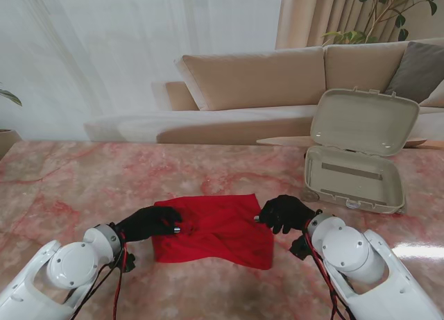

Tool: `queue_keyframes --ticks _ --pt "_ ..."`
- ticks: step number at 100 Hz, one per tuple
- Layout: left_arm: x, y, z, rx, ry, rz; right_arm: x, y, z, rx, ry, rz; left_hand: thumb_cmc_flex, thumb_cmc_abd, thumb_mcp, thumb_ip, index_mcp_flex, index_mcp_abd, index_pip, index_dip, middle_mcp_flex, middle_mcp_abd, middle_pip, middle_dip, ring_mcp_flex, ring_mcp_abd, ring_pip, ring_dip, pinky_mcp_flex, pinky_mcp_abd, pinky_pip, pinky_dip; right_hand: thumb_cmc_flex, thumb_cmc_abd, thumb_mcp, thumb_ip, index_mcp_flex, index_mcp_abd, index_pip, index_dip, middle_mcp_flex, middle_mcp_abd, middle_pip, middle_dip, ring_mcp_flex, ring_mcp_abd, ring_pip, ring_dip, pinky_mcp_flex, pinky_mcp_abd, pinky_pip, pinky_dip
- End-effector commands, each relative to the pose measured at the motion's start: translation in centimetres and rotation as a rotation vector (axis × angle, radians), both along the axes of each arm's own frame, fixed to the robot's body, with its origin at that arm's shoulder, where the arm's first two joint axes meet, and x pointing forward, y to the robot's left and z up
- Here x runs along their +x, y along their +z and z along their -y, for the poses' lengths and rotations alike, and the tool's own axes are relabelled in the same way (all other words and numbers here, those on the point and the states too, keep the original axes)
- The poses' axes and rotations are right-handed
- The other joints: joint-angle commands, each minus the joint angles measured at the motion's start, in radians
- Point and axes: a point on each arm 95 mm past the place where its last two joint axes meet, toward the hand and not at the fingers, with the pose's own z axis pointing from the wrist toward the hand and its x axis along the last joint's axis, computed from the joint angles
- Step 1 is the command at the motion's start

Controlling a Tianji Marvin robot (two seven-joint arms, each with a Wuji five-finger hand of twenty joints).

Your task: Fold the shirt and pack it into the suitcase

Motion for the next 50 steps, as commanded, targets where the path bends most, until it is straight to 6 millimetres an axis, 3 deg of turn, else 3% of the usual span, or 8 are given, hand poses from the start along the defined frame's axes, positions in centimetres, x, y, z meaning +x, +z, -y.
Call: queue_keyframes --ticks 1,5,7,10,50 --pt "-0.3 0.4 -0.3 0.002 0.019 0.014 -0.3 -0.1 0.3 -0.010 -0.001 -0.013 -0.006 0.044 -0.017 0.018 0.002 -0.003 -0.008 -0.016 -0.016 -0.001 -0.019 -0.017 -0.018 0.017 -0.024 -0.009 -0.006 0.007 -0.008 -0.005 -0.008 0.017 -0.030 0.039 0.028 -0.012 -0.026 0.035 -0.006 0.004 0.026 0.023 0.011 0.008 0.063 0.041 0.011 -0.008 0.049 0.041" --pt "-0.4 0.7 -0.6 0.010 0.031 0.024 -0.3 0.0 0.4 -0.015 -0.007 -0.012 -0.007 0.045 -0.017 0.018 0.002 -0.004 -0.009 -0.016 -0.016 -0.002 -0.020 -0.017 -0.019 0.016 -0.025 -0.010 -0.006 0.007 -0.008 -0.005 -0.017 0.029 -0.037 0.050 0.024 -0.010 -0.048 0.055 -0.014 0.006 0.033 0.031 0.014 0.011 0.100 0.061 0.012 -0.009 0.058 0.052" --pt "-0.5 0.8 -0.7 0.014 0.037 0.028 -0.3 0.0 0.5 -0.018 -0.011 -0.012 -0.006 0.043 -0.017 0.018 0.004 -0.004 -0.008 -0.015 -0.014 -0.002 -0.019 -0.017 -0.018 0.015 -0.025 -0.010 -0.004 0.007 -0.008 -0.005 -0.021 0.033 -0.046 0.057 0.026 -0.007 -0.088 0.113 -0.017 0.008 0.037 0.039 0.019 0.010 0.119 0.072 0.014 -0.011 0.058 0.065" --pt "-0.6 1.0 -0.9 0.022 0.047 0.034 -0.2 0.0 0.6 -0.023 -0.016 -0.012 -0.007 0.044 -0.018 0.018 0.004 -0.004 -0.008 -0.015 -0.014 -0.001 -0.020 -0.018 -0.017 0.016 -0.025 -0.011 -0.002 0.006 -0.007 -0.005 -0.028 0.038 -0.051 0.057 0.025 -0.006 -0.102 0.133 -0.020 0.009 0.056 0.053 0.019 0.012 0.160 0.093 0.017 -0.012 0.071 0.075" --pt "-2.1 0.5 -3.3 0.111 0.106 0.011 0.2 -0.2 2.1 -0.115 -0.069 -0.058 -0.009 0.043 -0.017 0.018 0.009 -0.004 -0.012 -0.015 -0.011 -0.001 -0.022 -0.020 -0.016 0.017 -0.026 -0.013 -0.001 0.006 -0.007 -0.007 -0.149 0.074 -0.138 0.041 -0.043 0.013 -0.168 0.141 -0.086 0.017 0.212 0.239 0.015 -0.024 0.427 0.226 0.032 -0.037 0.182 0.163"
